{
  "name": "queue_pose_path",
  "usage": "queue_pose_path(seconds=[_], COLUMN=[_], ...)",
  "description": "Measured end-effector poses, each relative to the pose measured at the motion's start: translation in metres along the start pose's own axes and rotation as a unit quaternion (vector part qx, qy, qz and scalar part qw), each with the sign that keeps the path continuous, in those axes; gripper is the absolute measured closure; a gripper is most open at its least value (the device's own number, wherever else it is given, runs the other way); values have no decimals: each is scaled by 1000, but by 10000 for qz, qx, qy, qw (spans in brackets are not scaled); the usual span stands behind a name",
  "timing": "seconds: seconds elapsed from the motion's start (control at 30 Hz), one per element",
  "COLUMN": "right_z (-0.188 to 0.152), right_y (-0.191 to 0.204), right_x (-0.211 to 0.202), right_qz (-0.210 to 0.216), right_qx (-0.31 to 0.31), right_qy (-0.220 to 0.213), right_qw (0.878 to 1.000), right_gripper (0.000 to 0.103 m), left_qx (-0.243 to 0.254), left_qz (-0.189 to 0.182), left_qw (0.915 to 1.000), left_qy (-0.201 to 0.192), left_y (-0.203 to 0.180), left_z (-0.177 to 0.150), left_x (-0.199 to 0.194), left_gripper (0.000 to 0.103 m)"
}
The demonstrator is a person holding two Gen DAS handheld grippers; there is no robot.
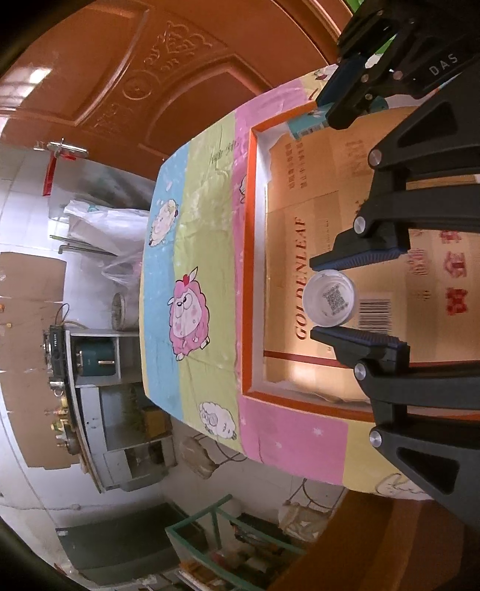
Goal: Organize rigid objects
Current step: 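Carry the teal tube and white cap over the cardboard tray with both grippers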
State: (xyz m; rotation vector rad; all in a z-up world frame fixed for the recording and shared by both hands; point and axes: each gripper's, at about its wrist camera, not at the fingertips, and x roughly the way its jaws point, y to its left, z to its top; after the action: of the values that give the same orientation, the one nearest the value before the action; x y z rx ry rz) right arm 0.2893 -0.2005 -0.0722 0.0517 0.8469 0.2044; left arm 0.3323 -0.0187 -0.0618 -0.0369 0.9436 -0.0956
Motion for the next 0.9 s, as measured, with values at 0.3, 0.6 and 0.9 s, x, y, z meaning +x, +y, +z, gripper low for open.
queue_pose_path(seconds=[0.3, 0.6, 0.9], right_z=[23, 29, 23], right_y=[5, 7, 6], right_x=[36, 66, 81], right_qz=[78, 31, -37], right_qx=[-152, -218, -225], right_qy=[280, 630, 869], right_qw=[9995, 9978, 9960], right_gripper=[81, 81, 81], left_qx=[41, 54, 44], left_qz=[-16, -2, -44], left_qw=[9997, 9989, 9981], left_qy=[227, 459, 612], left_y=[0, 3, 4], left_z=[20, 23, 20], left_x=[28, 52, 70], left_gripper=[72, 72, 72])
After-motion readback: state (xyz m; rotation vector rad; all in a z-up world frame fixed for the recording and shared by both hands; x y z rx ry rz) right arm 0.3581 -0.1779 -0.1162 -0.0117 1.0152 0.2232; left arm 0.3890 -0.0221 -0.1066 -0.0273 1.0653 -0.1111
